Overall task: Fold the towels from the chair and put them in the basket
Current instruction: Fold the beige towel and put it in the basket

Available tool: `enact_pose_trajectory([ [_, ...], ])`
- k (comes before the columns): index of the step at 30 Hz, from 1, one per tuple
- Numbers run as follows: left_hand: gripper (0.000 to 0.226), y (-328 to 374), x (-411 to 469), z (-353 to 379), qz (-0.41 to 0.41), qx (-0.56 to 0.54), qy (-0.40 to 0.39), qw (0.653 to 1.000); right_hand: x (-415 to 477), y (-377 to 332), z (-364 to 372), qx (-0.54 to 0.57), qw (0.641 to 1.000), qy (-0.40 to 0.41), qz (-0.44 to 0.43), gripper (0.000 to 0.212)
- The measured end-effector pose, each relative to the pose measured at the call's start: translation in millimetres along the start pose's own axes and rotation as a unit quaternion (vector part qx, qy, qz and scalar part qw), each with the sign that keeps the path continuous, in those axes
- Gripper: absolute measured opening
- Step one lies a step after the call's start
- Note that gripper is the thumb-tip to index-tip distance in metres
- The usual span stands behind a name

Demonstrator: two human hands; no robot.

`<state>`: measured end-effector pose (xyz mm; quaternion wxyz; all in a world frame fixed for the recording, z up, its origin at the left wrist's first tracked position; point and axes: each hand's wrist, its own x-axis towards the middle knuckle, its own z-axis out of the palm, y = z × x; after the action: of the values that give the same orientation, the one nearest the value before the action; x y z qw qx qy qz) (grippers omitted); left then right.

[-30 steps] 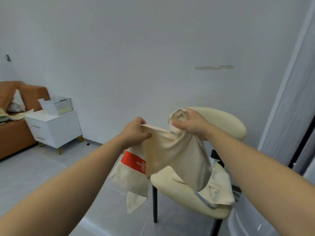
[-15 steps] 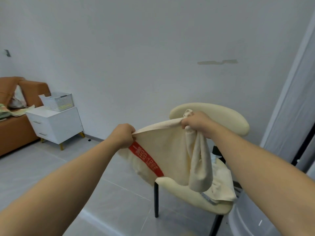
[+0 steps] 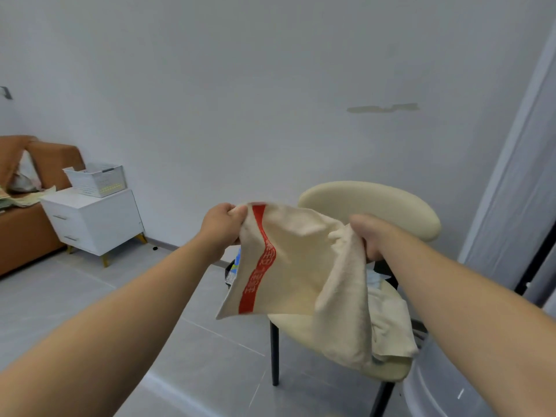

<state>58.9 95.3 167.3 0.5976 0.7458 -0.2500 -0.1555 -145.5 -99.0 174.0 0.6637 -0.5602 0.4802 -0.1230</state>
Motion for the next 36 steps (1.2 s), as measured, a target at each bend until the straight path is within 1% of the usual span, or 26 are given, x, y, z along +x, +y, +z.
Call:
enact_pose_trajectory([
  [2,0.026,7,-3,6,0.002,-0.02,0.024,0.999,-3,1,6,-0.06,0.997,0.036,-0.024,0.032],
  [4,0.027,10,-5,11,-0.012,-0.036,0.024,0.999,-4,1,13,-0.136,0.987,0.068,-0.059,0.033],
  [7,0.028,11,-9,18,-0.032,-0.044,-0.001,0.999,0,-3,20,-0.25,0.951,0.084,-0.164,0.037],
  [8,0.028,9,-9,20,-0.026,-0.029,-0.003,0.999,0,-4,23,-0.271,0.94,0.086,-0.186,0.034],
  [10,0.022,8,-10,21,0.006,0.018,0.0,1.0,1,-4,28,-0.272,0.935,0.094,-0.208,0.031],
  [12,0.016,9,-12,22,0.045,0.068,-0.006,0.997,4,-3,32,-0.219,0.948,0.089,-0.214,0.032],
  [14,0.021,10,-13,22,0.075,0.113,-0.018,0.991,4,-3,38,-0.171,0.959,0.047,-0.223,0.028],
  [18,0.038,13,-16,23,0.109,0.166,-0.056,0.978,-11,-7,53,-0.095,0.969,-0.081,-0.211,0.013],
  [20,0.04,16,-19,22,0.132,0.193,-0.074,0.97,-18,-10,55,-0.058,0.969,-0.154,-0.184,0.019],
  [21,0.04,18,-21,22,0.142,0.206,-0.082,0.965,-21,-11,54,-0.044,0.966,-0.202,-0.156,0.023],
  [23,0.037,20,-24,21,0.153,0.225,-0.091,0.958,-26,-11,51,-0.052,0.949,-0.288,-0.119,0.038],
  [24,0.036,21,-26,21,0.154,0.226,-0.092,0.958,-26,-10,50,-0.071,0.941,-0.306,-0.129,0.045],
  [25,0.036,23,-28,20,0.156,0.221,-0.094,0.958,-26,-8,51,-0.087,0.937,-0.305,-0.149,0.047],
  [26,0.035,24,-29,19,0.157,0.213,-0.099,0.959,-25,-6,52,-0.097,0.935,-0.295,-0.17,0.043],
  [28,0.029,25,-32,17,0.165,0.186,-0.124,0.961,-22,0,54,-0.114,0.935,-0.258,-0.213,0.027],
  [29,0.027,25,-33,16,0.172,0.179,-0.137,0.959,-21,2,56,-0.125,0.935,-0.232,-0.236,0.025],
  [31,0.035,23,-35,15,0.19,0.206,-0.149,0.948,-19,4,58,-0.148,0.933,-0.192,-0.266,0.03],
  [33,0.039,22,-34,16,0.213,0.252,-0.138,0.934,-20,4,60,-0.18,0.927,-0.168,-0.284,0.033],
  [34,0.038,21,-33,16,0.223,0.263,-0.131,0.93,-21,4,61,-0.199,0.922,-0.156,-0.294,0.033],
  [36,0.032,20,-29,15,0.233,0.251,-0.121,0.932,-20,5,62,-0.224,0.912,-0.127,-0.318,0.032],
])
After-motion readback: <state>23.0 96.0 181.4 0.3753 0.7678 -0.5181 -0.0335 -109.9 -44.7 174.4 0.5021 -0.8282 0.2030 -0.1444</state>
